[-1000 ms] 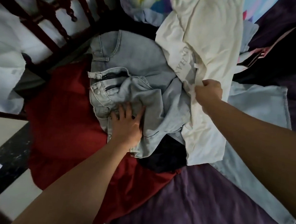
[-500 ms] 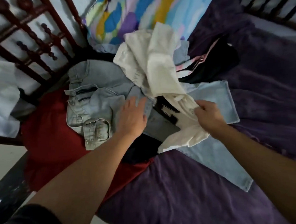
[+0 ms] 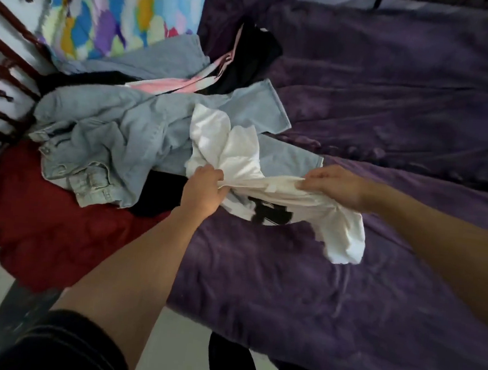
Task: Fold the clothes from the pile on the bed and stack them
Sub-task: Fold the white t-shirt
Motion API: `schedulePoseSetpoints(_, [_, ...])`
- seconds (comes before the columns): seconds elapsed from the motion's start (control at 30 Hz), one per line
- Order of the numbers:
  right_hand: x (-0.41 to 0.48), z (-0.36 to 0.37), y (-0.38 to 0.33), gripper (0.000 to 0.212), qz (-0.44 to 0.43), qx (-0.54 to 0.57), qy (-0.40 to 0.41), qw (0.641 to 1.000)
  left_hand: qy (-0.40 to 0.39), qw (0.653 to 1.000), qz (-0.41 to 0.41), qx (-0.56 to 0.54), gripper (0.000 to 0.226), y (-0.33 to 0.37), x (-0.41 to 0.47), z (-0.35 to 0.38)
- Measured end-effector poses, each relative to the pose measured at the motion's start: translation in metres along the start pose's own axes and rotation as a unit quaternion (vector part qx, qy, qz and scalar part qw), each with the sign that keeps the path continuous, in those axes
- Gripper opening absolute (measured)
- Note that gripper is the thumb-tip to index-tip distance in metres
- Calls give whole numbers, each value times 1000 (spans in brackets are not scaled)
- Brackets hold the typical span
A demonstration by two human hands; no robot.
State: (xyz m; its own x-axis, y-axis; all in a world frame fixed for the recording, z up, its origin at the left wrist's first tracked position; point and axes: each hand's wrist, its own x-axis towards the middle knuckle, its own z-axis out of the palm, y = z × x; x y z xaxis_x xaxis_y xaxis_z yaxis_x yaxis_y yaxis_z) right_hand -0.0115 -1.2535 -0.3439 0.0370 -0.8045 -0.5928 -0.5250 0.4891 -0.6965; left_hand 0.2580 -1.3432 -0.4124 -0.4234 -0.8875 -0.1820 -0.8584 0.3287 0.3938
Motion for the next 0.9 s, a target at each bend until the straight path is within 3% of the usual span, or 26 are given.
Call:
schedulePoseSetpoints(0.17, [-30,31,20,27,11,-115,-38,993,47,990,-55,-119,20,7,-47,-28])
schedulePoseSetpoints(0.27, [-39,51,15,17,-11,-172,-17,985,92,980,-70,-159,26,0,-70,-53])
schedulePoseSetpoints(0.37, [-55,60,4,26,-22,-198,17,980,97,976,-70,-180,25,-9,-95,-73])
schedulePoseSetpoints(0.5, [-89,61,-10,30,-19,-176,68,982,76,976,-67,-193,26,-6,-128,-90])
schedulePoseSetpoints(0.67, [-161,63,-36,35,-22,-92,86,992,121,949,-94,-277,18,1,-172,-114])
schedulePoseSetpoints(0.8, [-221,51,-65,21,-48,-11,90,995,192,938,-46,-285,17,20,-192,-154])
schedulePoseSetpoints(0.9, [-257,33,-88,25,-57,33,103,992,236,932,10,-275,26,43,-196,-191])
